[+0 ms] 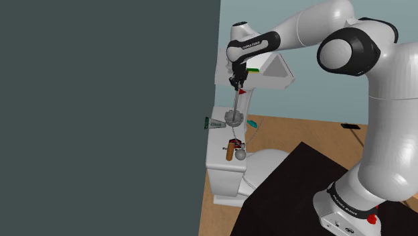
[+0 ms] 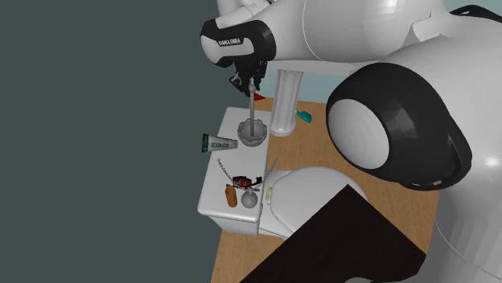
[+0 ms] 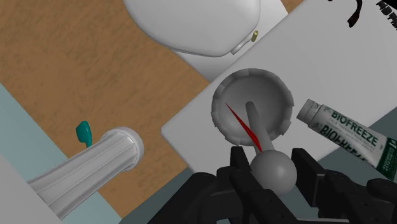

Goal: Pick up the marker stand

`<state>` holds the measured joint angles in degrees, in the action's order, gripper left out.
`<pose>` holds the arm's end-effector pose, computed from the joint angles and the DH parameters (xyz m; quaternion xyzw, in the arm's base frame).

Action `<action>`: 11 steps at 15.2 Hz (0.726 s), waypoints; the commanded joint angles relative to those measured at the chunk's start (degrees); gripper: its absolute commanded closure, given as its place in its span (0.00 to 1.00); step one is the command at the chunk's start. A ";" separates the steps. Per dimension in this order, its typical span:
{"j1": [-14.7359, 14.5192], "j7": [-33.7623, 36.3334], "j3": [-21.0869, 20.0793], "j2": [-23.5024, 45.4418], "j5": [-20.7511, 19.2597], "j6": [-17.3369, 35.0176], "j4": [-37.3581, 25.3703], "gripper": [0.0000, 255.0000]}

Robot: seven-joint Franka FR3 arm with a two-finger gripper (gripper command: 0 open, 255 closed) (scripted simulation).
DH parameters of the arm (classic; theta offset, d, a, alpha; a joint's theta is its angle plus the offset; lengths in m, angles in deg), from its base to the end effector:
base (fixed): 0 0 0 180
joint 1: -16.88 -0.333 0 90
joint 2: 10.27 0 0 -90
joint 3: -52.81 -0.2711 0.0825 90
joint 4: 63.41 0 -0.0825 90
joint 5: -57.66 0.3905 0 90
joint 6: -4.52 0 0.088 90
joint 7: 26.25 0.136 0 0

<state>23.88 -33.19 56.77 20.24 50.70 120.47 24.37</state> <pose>0.6611 -0.1339 0.2744 0.9972 -0.0029 -0.0309 0.0676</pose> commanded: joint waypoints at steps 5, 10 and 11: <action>-0.03 0.05 0.00 -0.19 -0.03 0.13 0.37 1.00; -0.06 -0.34 0.00 -1.56 0.06 -3.00 -1.41 1.00; -0.07 -0.42 0.00 -1.80 0.07 -3.65 -1.82 1.00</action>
<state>23.82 -33.52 56.78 18.67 50.75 117.52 23.03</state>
